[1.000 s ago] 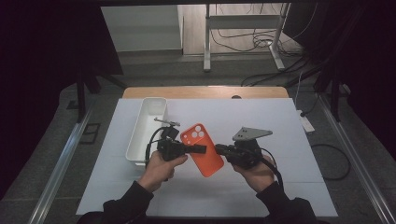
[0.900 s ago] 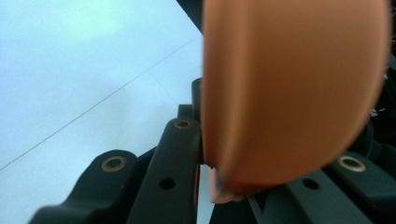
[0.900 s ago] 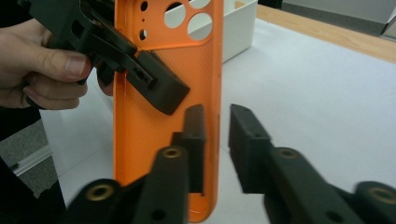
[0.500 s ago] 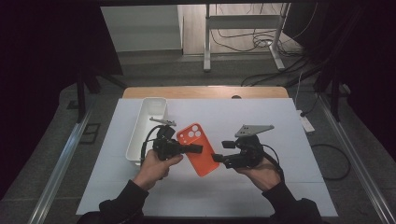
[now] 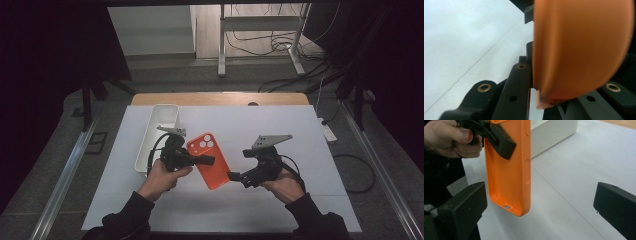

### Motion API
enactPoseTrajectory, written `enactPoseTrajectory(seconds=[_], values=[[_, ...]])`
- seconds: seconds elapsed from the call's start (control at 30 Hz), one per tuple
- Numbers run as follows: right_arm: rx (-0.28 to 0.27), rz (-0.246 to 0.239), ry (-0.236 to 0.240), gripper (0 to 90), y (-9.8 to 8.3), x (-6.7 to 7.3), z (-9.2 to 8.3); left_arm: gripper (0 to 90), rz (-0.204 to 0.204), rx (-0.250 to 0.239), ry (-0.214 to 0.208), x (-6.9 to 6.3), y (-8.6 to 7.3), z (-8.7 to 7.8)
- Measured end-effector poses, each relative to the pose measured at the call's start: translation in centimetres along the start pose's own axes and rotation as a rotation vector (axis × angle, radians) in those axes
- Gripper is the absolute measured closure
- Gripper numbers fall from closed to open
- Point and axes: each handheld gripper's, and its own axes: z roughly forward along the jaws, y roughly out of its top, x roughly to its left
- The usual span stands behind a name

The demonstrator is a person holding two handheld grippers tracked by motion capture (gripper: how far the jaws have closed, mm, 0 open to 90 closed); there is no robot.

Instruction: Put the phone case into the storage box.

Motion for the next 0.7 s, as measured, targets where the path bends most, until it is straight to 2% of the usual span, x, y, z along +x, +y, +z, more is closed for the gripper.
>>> enactPoseTrajectory(seconds=[0.27, 0.4, 0.7], values=[[0.006, -0.005, 0.028, 0.0, -0.1, 0.3, 0.2, 86.0, 0.034, 0.0, -0.032, -0.2, 0.0, 0.2], [-0.001, 0.007, 0.07, 0.0, 0.0, 0.5, 0.5, 85.9, 0.052, -0.005, -0.065, -0.4, 0.1, 0.3], [0.076, -0.002, 0.126, 1.0, -0.1, 1.1, 1.5, 85.8, 0.077, 0.003, -0.096, -0.9, 0.2, 0.6]])
